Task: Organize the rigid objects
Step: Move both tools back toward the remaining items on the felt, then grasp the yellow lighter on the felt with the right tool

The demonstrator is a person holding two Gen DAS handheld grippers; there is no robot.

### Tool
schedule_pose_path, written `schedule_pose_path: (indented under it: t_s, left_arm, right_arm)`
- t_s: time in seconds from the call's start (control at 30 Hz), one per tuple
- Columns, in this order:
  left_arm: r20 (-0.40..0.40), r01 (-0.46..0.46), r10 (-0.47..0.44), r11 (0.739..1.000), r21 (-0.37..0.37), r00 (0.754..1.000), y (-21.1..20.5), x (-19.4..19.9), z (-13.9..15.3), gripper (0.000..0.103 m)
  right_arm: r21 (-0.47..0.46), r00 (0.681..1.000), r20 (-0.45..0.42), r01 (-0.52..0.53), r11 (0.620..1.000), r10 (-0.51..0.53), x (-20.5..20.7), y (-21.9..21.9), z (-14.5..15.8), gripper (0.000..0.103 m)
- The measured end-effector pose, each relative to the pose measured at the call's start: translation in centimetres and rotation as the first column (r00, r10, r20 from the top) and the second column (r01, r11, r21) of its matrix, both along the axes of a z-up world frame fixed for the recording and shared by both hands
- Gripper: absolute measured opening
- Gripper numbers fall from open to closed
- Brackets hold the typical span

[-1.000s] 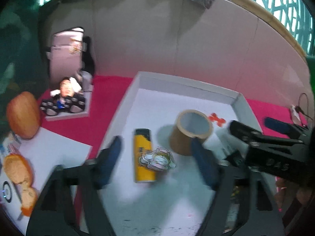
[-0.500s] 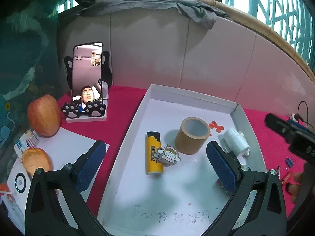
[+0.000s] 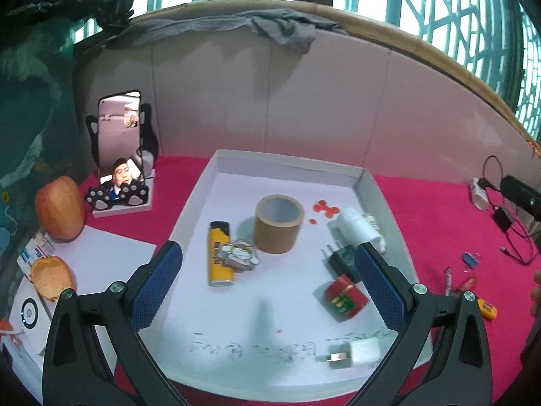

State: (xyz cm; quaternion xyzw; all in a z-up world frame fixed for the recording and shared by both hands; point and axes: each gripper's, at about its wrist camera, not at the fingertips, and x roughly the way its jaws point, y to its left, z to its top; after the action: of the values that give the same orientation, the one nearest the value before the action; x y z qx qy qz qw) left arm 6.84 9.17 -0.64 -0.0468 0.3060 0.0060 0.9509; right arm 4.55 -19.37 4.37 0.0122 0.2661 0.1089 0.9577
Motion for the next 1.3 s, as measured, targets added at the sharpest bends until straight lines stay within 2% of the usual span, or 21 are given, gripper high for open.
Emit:
schedule_pose_path:
  t_s: [0.1,0.17,0.23,0.3,0.43,0.57,0.67,0.8,0.9,0.93,0.97,1.03,1.1,1.2,1.23,1.3]
  left_arm:
    - [0.019,0.052,-0.052,0.999,-0.011,0.998,-0.9,-0.4,0.4,0.103]
    - [0.023,0.095,-0.095,0.996,-0.003,0.995,-1.9,-0.6,0.5,0.103]
    - [0.017,0.152,-0.152,0.988,0.002,0.988,-3.2,-0.8,0.5,0.103]
    - [0.008,0.213,-0.213,0.977,-0.007,0.977,-4.4,-1.0,0.4,0.103]
    - [-0.029,0.363,-0.363,0.932,-0.01,0.931,-7.9,-1.5,-0.3,0.103]
    - [-0.072,0.476,-0.477,0.879,-0.03,0.876,-11.0,-2.0,-1.4,0.103]
    - [-0.111,0.52,-0.522,0.853,-0.051,0.846,-12.6,-1.8,-2.1,0.103]
    - [-0.141,0.579,-0.582,0.813,-0.07,0.801,-14.6,-1.7,-2.6,0.103]
    - [-0.157,0.607,-0.611,0.791,-0.08,0.776,-16.0,-1.8,-2.7,0.103]
    - [-0.161,0.614,-0.618,0.785,-0.078,0.769,-16.5,-1.8,-2.8,0.103]
    - [-0.168,0.626,-0.628,0.777,-0.074,0.76,-17.2,-1.8,-2.9,0.103]
    - [-0.177,0.645,-0.645,0.762,-0.065,0.744,-18.1,-1.8,-3.0,0.103]
    - [-0.194,0.666,-0.661,0.745,-0.05,0.725,-19.2,-1.7,-3.2,0.103]
    - [-0.222,0.698,-0.692,0.713,-0.067,0.687,-20.8,-1.2,-3.7,0.101]
    - [-0.239,0.705,-0.697,0.706,-0.066,0.676,-21.5,-0.9,-4.0,0.095]
    - [-0.274,0.706,-0.687,0.707,-0.042,0.672,-22.4,-0.3,-4.5,0.085]
  right_arm:
    - [-0.048,1.0,-0.011,0.022,0.999,-0.023,-0.8,-2.7,-0.6,0.103]
    - [-0.086,0.998,-0.026,0.052,0.995,-0.054,-1.4,-4.4,-1.7,0.103]
    - [-0.11,0.998,-0.05,0.038,0.993,-0.044,-2.1,-6.1,-3.2,0.103]
    - [-0.129,0.995,-0.103,-0.011,0.992,-0.002,-2.9,-7.2,-5.3,0.103]
    - [-0.169,0.98,-0.191,-0.095,0.981,0.062,-3.3,-7.8,-8.5,0.101]
    - [-0.158,0.962,-0.246,-0.163,0.974,0.121,-3.0,-7.5,-10.2,0.082]
    - [-0.147,0.947,-0.281,-0.201,0.968,0.154,-2.2,-7.1,-11.2,0.067]
    - [-0.159,0.925,-0.32,-0.267,0.951,0.206,-1.8,-5.8,-11.8,0.06]
    - [-0.201,0.923,-0.321,-0.285,0.937,0.211,-1.9,-5.4,-11.9,0.056]
    - [-0.199,0.922,-0.323,-0.288,0.937,0.215,-2.0,-5.3,-11.8,0.048]
    - [-0.199,0.92,-0.324,-0.294,0.935,0.22,-2.4,-5.5,-11.6,0.033]
    - [-0.202,0.922,-0.326,-0.283,0.938,0.208,-3.2,-6.4,-11.6,0.022]
    - [-0.193,0.932,-0.317,-0.247,0.95,0.178,-4.2,-7.7,-11.5,0.022]
    - [-0.131,0.937,-0.315,-0.199,0.971,0.15,-4.7,-9.7,-11.5,0.022]
    - [-0.111,0.939,-0.315,-0.18,0.977,0.137,-4.8,-10.3,-11.4,0.023]
    - [-0.086,0.94,-0.318,-0.159,0.984,0.124,-4.7,-10.8,-11.4,0.023]
